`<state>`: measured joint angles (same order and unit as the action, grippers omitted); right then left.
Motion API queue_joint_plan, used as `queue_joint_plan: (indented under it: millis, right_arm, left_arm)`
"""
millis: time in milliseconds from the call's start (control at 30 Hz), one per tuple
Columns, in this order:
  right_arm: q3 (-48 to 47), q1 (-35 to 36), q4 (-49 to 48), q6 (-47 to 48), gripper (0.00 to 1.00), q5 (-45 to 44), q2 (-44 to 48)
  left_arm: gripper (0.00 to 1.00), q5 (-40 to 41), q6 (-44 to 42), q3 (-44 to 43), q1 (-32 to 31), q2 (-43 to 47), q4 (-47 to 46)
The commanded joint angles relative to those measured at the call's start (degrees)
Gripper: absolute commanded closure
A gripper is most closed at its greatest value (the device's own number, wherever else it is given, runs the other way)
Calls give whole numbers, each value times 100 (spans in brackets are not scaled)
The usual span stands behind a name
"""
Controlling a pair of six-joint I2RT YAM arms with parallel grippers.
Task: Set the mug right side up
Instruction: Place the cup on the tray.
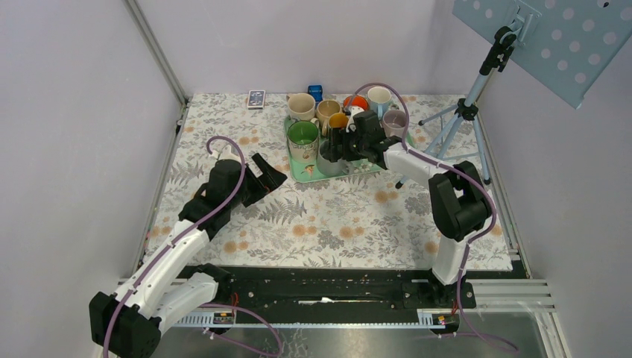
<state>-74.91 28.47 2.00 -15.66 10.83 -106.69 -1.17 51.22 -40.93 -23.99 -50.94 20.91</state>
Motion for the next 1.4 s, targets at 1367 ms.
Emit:
queue_joint_plan:
  millis: [1367]
  right_arm:
    - [723, 87, 476, -868, 0, 368, 1801]
  left_arm:
    - [1, 3592, 248, -1918, 1419, -250, 3591]
